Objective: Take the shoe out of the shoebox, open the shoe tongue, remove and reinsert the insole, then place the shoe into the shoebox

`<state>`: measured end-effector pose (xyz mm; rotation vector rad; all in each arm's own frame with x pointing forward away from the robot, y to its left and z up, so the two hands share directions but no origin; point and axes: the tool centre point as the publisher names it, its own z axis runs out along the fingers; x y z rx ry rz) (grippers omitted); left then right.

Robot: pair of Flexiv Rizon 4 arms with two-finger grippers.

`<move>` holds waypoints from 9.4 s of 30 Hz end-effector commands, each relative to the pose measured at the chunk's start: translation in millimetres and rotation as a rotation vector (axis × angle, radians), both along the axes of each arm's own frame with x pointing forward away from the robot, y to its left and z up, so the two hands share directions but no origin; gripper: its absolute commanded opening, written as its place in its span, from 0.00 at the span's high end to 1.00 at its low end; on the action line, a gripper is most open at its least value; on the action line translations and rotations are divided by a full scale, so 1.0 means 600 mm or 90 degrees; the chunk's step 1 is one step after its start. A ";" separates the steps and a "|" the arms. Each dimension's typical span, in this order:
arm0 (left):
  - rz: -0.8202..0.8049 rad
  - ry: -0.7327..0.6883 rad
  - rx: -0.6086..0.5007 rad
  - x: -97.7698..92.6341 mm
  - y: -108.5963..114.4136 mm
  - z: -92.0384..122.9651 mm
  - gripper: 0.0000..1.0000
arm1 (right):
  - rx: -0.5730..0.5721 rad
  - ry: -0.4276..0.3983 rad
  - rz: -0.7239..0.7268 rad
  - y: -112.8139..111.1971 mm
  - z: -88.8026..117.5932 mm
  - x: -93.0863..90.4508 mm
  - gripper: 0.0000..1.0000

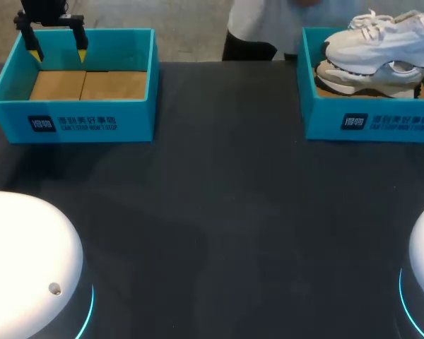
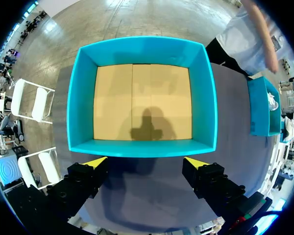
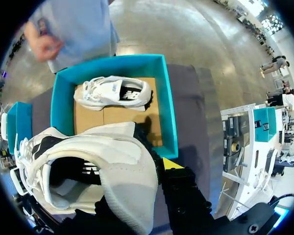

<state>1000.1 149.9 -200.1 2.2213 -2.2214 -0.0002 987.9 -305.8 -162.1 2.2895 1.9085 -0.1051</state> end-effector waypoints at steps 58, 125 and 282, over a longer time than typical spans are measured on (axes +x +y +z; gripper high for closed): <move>0.000 0.000 0.000 0.000 0.000 0.000 0.00 | 0.036 -0.014 -0.078 0.487 -0.123 -0.391 1.00; 0.000 0.000 0.000 0.000 0.000 0.000 0.00 | 0.037 -0.005 -0.048 0.592 -0.386 -0.403 0.00; 0.000 0.000 0.000 0.000 0.000 0.000 0.00 | 0.454 -0.517 0.932 0.417 -0.356 -0.388 0.00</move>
